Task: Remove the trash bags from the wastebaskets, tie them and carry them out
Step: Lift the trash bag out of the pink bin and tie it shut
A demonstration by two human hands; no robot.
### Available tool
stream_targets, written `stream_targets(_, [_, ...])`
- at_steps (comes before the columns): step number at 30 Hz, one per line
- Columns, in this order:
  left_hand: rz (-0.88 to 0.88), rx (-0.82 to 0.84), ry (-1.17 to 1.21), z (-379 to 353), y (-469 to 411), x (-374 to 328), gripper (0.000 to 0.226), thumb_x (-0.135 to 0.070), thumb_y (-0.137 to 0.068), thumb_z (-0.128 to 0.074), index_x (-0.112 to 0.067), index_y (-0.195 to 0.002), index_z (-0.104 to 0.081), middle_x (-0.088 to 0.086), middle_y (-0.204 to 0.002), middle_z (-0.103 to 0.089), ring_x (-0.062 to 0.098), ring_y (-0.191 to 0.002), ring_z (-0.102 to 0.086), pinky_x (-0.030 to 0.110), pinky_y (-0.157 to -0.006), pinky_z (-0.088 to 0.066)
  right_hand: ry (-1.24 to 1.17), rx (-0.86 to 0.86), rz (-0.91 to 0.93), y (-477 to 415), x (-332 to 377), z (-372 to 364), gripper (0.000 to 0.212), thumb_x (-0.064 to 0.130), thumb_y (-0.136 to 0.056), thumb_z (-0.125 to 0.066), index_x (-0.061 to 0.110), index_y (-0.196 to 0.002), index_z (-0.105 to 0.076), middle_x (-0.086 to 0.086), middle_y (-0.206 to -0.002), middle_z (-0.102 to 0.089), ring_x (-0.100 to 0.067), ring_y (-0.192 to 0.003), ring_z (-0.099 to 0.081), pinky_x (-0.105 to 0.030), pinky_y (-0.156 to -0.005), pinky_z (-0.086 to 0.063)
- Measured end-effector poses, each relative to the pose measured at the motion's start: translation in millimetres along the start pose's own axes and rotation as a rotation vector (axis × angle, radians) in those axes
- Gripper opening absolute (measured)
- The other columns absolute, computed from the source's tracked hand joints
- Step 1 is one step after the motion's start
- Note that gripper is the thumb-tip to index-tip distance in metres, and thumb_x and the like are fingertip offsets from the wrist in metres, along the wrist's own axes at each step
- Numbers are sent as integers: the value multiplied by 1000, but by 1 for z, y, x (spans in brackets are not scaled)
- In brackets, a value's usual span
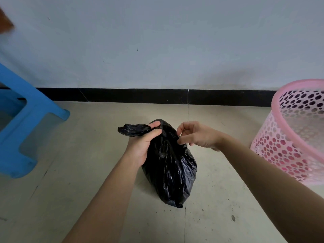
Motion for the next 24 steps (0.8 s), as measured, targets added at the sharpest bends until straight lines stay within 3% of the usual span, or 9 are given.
stream_targets(6, [-106,-54,24,6,-5,-10,36,11,-81,-69,-13,-107,-70,3,-98,-74,24,-101,-71,37,-92,-56,146,-57,-57,0,-13,7,17,10,-87,-72,12,-91,-56,-3,-75,-65,-10,-63,-67,-24,-63,-44])
stream_targets(9, [-86,-17,75,3,-5,-6,34,10,-80,-71,-18,-98,-69,0,-90,-74,22,-94,-72,35,-84,-57,276,-106,-46,-1,-15,12,25,17,-86,-75,16,-102,-56,-5,-96,-70,-15,-80,-72,-32,-76,-55])
stream_targets(12, [-70,-2,75,3,-5,-2,29,7,-78,-75,-20,-88,-68,2,-96,-75,25,-98,-73,36,-82,-58,190,-196,6,-3,-10,21,35,16,-86,-75,22,-116,-58,-3,-109,-63,-20,-98,-65,-32,-84,-56])
stream_targets(15, [-76,-7,58,2,-4,-1,27,5,-77,-76,-18,-83,-65,5,-98,-76,26,-99,-73,35,-80,-57,7,-211,84,-2,1,17,33,26,-92,-71,24,-124,-62,0,-105,-67,-14,-96,-66,-26,-82,-54])
stream_targets(18, [-91,8,28,-3,-2,-2,25,6,-79,-75,-16,-83,-63,7,-101,-76,25,-101,-73,33,-81,-58,-17,-177,131,1,12,6,29,39,-90,-70,23,-114,-72,5,-99,-75,-5,-90,-71,-17,-77,-54])
stream_targets(21, [-111,15,-22,-6,1,-5,25,6,-77,-77,-15,-82,-64,6,-99,-77,25,-102,-72,38,-90,-57,24,-219,183,2,16,7,12,29,-91,-71,19,-96,-77,9,-85,-75,3,-73,-68,-10,-66,-50])
stream_targets(24, [-157,55,-55,-9,2,-18,17,-1,-78,-78,-13,-85,-67,10,-104,-76,26,-105,-71,43,-100,-53,20,-271,209,3,19,16,12,26,-92,-71,14,-92,-76,7,-81,-73,4,-69,-64,-9,-64,-48])
Point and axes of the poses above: each hand's wrist, its own y-axis away from the middle knuckle, its own z-axis out of the back of the hand, x = y × z, the point moved 9 cm from there along -y, towards the middle knuckle
